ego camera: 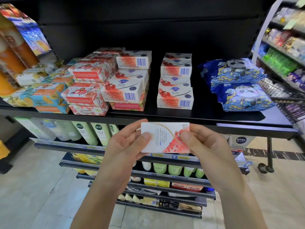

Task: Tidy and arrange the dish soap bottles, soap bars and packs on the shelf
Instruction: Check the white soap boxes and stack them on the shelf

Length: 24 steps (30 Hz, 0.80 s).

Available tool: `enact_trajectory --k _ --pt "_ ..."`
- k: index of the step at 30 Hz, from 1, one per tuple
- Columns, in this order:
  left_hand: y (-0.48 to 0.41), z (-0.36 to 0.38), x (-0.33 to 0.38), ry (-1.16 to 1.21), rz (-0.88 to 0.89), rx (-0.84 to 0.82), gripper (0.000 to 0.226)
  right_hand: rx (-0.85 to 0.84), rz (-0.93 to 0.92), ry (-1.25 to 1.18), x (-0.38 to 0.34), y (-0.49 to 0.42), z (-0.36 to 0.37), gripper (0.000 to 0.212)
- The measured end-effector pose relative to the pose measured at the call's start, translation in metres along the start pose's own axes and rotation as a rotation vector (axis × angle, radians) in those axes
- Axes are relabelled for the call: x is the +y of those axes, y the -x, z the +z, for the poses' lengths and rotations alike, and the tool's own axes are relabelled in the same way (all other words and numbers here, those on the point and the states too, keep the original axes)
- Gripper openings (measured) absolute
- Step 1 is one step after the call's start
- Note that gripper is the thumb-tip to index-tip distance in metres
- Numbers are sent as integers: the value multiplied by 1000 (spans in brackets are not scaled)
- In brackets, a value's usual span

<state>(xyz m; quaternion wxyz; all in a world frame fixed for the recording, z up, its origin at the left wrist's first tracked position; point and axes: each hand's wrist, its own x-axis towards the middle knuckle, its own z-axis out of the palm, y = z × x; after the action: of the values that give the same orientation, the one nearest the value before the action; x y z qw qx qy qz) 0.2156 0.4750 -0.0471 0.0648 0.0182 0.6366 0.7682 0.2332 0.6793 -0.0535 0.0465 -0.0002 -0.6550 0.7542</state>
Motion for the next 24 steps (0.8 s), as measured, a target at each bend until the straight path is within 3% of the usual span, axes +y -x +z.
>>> enact_trajectory --k 16,21,24 --pt "3 0 1 2 -5 -29 65 -79 -222 -5 10 -3 -7 43" --pt "2 -2 1 -16 -28 -29 48 -121 -216 -17 13 -4 -9 49" --pt "2 -4 1 -39 -24 -16 69 -126 -137 39 11 -1 -10 51"
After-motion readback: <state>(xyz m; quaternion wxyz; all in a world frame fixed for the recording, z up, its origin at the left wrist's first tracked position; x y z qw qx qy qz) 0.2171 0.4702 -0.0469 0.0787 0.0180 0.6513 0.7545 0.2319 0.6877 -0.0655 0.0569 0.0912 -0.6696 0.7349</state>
